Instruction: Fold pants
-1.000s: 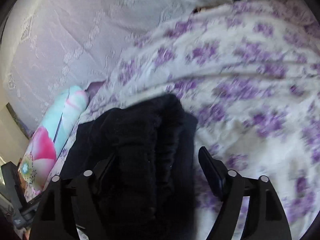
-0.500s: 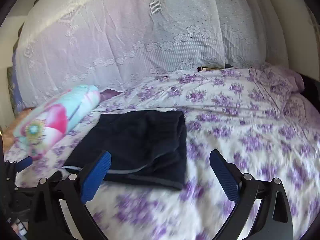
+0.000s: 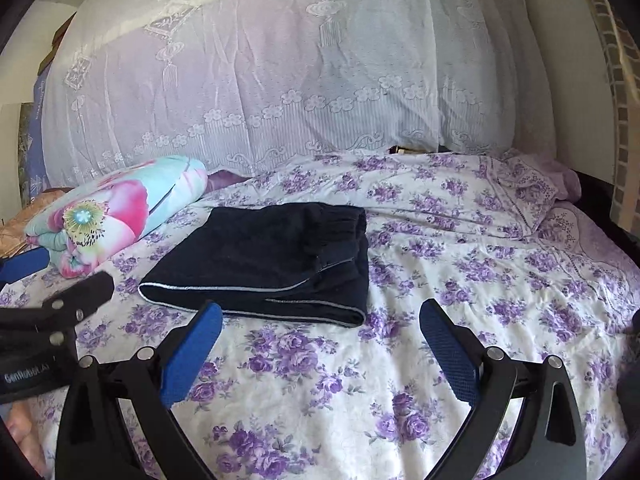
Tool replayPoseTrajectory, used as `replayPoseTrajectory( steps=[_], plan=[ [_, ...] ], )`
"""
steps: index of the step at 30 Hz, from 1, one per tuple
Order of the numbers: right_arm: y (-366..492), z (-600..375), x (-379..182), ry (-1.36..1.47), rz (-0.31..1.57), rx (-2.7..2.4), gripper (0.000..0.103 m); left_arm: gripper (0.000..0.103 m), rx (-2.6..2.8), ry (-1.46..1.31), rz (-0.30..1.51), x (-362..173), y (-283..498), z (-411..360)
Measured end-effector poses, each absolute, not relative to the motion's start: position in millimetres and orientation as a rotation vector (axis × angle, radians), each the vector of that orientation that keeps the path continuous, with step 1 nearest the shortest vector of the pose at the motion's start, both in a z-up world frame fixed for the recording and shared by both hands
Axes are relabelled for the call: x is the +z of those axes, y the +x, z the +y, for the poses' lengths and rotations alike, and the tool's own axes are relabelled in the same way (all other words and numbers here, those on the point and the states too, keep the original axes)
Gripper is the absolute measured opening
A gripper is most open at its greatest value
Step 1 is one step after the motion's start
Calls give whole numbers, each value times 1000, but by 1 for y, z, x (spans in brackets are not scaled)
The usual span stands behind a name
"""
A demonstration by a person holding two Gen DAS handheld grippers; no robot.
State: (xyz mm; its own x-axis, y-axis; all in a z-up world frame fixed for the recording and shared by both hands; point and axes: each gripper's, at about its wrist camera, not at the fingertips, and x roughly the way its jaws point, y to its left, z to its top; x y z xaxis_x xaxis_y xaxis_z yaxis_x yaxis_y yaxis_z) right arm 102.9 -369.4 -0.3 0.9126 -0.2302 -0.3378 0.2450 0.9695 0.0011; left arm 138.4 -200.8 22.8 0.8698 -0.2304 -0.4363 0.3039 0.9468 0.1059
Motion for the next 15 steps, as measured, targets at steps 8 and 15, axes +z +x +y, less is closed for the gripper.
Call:
replayPoseTrajectory(
  steps=[8,15],
  plan=[
    [111,-367,-5,35,382,-225,99,98,-257,163,415,23,144,-200],
    [113,-365,-8,34,395,-219,100,98,-267,124,487,16,153,-198]
  ],
)
